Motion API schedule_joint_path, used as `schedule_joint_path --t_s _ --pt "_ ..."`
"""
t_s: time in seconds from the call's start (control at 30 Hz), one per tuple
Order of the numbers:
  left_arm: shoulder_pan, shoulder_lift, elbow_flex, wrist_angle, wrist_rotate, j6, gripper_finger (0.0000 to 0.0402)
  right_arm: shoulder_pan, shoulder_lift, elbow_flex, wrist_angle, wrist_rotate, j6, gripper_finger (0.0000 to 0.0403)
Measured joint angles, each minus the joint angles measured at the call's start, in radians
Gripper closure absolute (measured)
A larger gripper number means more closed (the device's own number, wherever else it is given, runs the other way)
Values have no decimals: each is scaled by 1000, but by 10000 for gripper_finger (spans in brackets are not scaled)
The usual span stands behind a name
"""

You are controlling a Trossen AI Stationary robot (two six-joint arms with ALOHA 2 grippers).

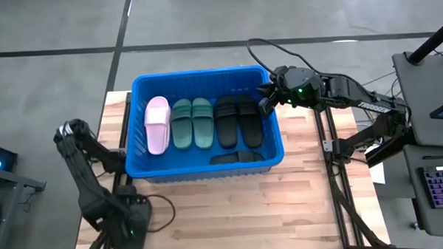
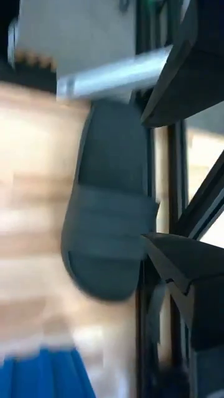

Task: Pick and place slides into bin
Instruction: Put the black slide into the blue bin

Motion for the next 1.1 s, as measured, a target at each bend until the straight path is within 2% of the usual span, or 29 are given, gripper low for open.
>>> schedule_joint_path --t_s 0.17,0.23,0.5,0.77,1.1 --pt "-72 110 -1 -139 -130 -76 126 0 0 0 0 0 0 334" --pt "-94 148 -2 -143 -154 -101 126 0 0 0 0 0 0 332" --pt "-174 252 -2 -43 -191 -202 126 0 0 0 -1 0 0 324" --pt "-225 321 -22 -29 -283 -311 126 0 0 0 -1 0 0 335" --pt "-227 432 -38 -30 -278 -284 126 0 0 0 -1 0 1 324"
